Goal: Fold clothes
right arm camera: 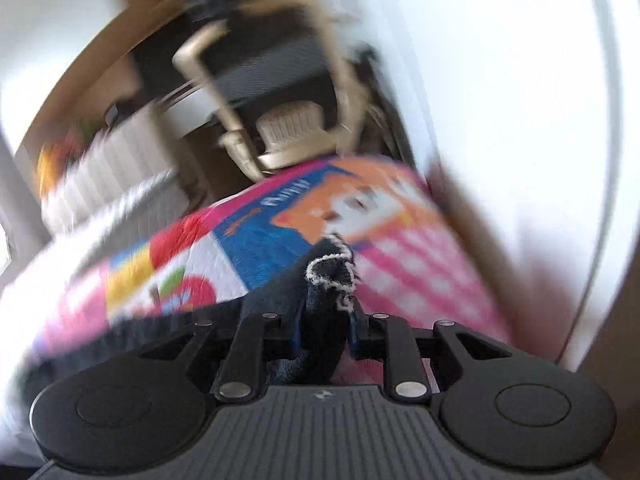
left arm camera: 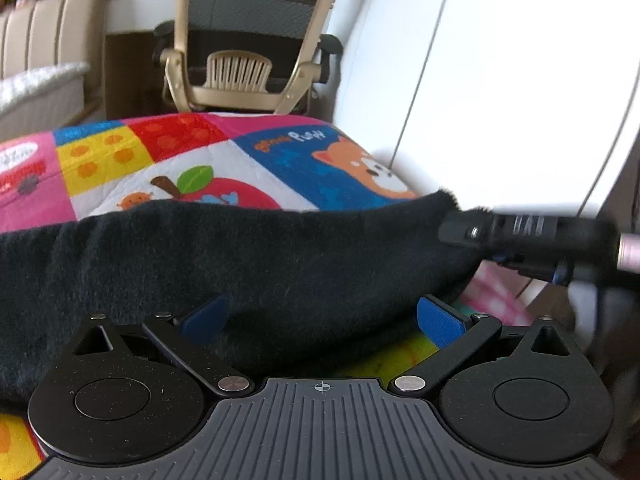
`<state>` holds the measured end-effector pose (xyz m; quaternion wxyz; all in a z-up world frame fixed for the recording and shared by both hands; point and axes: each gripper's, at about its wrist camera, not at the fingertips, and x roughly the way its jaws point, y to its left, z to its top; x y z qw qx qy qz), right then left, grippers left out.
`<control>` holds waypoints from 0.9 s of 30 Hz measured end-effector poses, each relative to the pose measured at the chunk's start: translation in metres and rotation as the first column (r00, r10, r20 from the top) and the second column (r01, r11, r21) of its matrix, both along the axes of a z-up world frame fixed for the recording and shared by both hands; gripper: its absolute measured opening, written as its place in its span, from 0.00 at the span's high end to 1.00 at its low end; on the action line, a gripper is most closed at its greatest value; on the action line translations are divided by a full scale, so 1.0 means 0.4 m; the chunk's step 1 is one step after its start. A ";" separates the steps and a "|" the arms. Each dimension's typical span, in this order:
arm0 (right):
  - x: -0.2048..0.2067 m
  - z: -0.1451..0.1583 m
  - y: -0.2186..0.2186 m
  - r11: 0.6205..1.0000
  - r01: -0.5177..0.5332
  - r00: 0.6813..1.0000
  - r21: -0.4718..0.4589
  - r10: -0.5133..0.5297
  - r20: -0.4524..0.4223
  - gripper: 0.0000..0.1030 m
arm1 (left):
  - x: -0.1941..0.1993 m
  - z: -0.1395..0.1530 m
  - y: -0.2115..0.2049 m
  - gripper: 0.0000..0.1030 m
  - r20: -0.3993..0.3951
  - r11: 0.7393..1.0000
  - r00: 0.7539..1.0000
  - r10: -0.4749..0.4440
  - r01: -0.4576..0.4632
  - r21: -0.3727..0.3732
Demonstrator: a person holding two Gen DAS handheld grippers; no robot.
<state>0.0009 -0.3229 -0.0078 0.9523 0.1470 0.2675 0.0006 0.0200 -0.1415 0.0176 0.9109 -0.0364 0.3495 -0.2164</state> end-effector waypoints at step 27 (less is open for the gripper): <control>-0.091 0.029 0.198 0.829 -0.297 0.941 -0.474 0.337 0.000 0.77 | 0.207 0.034 -0.168 0.33 -0.114 0.985 0.990 -0.077 0.093 0.144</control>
